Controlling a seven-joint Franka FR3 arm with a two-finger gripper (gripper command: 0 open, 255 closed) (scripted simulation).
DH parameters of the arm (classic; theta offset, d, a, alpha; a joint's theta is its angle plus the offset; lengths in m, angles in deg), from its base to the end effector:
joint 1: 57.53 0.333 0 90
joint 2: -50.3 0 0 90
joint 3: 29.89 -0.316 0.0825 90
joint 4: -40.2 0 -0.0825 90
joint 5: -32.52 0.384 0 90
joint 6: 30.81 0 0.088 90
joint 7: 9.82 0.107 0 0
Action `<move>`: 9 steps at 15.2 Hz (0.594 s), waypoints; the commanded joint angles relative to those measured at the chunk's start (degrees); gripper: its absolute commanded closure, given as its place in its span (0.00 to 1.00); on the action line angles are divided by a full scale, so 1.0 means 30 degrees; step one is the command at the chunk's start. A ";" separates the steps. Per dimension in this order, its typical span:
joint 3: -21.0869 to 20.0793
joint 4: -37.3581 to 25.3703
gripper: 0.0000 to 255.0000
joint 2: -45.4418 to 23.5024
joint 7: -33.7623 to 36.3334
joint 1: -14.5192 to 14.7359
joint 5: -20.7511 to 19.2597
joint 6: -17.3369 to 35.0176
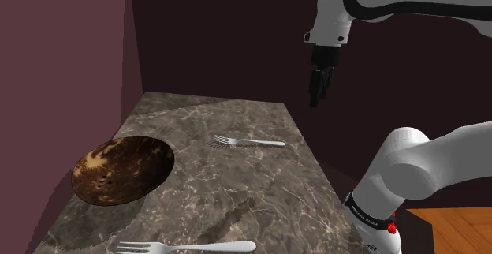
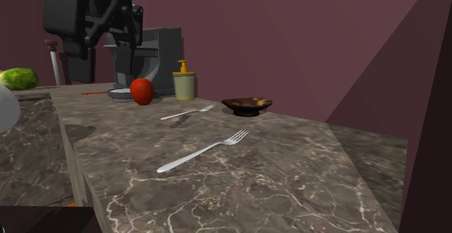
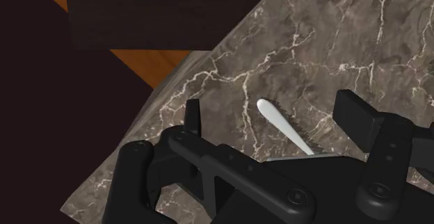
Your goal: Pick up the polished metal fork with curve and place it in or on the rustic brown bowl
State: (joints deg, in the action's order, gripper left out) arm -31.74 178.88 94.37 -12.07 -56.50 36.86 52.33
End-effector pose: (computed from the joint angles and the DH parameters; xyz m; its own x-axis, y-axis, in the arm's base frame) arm 0.2931 0.0257 0.5464 0.9769 0.0841 -0.1967 0.0734 -0.9954 -0.0608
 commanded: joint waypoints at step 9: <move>-0.1371 0.0663 0.00 -0.3225 -0.1526 0.1625 0.0634 0.5801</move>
State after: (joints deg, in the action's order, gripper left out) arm -35.27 181.35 86.22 -16.13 -52.24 38.53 67.77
